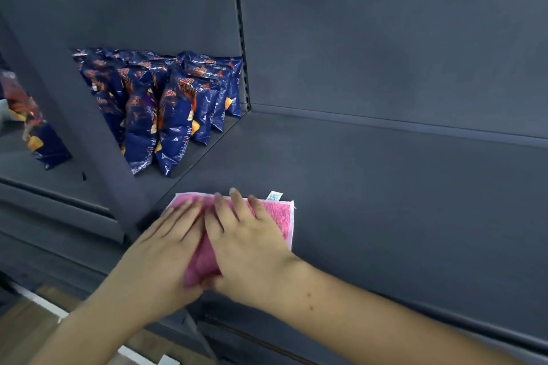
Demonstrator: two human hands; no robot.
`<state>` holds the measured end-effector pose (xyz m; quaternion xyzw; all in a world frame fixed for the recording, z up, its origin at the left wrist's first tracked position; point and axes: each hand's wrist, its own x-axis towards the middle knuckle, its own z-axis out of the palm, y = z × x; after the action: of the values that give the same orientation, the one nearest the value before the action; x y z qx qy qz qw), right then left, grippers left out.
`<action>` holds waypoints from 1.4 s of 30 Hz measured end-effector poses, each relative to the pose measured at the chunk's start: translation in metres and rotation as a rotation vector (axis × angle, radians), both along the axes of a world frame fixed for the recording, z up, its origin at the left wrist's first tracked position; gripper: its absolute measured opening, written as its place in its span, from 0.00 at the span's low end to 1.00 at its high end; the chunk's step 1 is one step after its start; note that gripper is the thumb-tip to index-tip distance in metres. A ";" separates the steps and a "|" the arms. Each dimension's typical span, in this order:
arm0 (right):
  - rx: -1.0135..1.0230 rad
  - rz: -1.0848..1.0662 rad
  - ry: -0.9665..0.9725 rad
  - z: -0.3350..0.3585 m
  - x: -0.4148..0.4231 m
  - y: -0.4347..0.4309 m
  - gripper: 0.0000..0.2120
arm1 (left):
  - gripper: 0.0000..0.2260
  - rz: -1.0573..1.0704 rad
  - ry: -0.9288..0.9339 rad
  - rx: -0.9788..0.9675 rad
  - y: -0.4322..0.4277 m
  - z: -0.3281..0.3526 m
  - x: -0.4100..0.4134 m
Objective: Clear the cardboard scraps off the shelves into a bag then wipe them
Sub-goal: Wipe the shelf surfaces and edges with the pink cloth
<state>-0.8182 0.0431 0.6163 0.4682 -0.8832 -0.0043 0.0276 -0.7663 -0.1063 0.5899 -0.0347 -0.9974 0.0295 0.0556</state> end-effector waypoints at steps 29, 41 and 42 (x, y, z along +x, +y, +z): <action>-0.115 -0.376 0.293 -0.051 0.024 -0.021 0.34 | 0.15 -0.166 0.805 0.134 -0.003 -0.057 -0.028; -0.063 -0.258 0.356 -0.047 0.026 -0.016 0.25 | 0.19 -0.079 0.758 0.046 0.003 -0.050 -0.021; -0.052 -0.265 0.376 -0.043 0.027 -0.014 0.25 | 0.19 -0.060 0.745 0.042 0.005 -0.049 -0.020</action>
<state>-0.7914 0.0292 0.5732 0.3381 -0.9161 -0.0724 0.2030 -0.7858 -0.1016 0.5406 -0.0496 -0.9077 0.0181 0.4162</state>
